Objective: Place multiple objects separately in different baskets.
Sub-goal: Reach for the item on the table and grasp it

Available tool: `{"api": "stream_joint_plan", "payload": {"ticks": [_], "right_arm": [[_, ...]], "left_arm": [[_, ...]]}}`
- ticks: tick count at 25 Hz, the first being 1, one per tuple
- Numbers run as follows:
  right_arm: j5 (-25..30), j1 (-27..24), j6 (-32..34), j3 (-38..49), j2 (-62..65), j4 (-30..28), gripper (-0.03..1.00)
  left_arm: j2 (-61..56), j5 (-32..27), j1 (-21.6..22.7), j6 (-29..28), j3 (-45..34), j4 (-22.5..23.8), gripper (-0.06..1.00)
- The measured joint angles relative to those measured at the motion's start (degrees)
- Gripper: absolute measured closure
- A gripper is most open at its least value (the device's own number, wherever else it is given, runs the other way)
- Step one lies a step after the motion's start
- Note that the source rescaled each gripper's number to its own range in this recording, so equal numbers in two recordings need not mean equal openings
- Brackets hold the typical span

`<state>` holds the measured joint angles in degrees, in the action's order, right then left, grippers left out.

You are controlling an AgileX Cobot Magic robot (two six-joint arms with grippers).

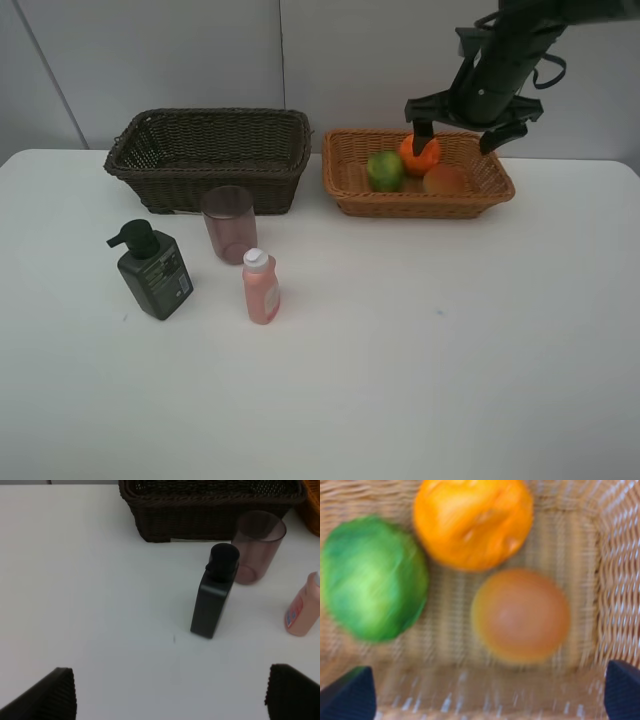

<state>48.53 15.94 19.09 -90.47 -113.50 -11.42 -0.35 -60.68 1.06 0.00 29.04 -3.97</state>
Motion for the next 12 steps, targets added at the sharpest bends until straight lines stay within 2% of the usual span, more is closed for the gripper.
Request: {"api": "stream_joint_plan", "payload": {"ticks": [7,12], "right_arm": [[1.13,-1.71,-1.81,17.72,19.67,3.57,-0.01],[5.26,-5.60,-1.81,27.92,35.55,3.52,-0.01]], "left_arm": [[0.00,0.00,0.00,0.00,0.00,0.00,-0.03],[0.00,0.00,0.00,0.00,0.00,0.00,-0.03]]}}
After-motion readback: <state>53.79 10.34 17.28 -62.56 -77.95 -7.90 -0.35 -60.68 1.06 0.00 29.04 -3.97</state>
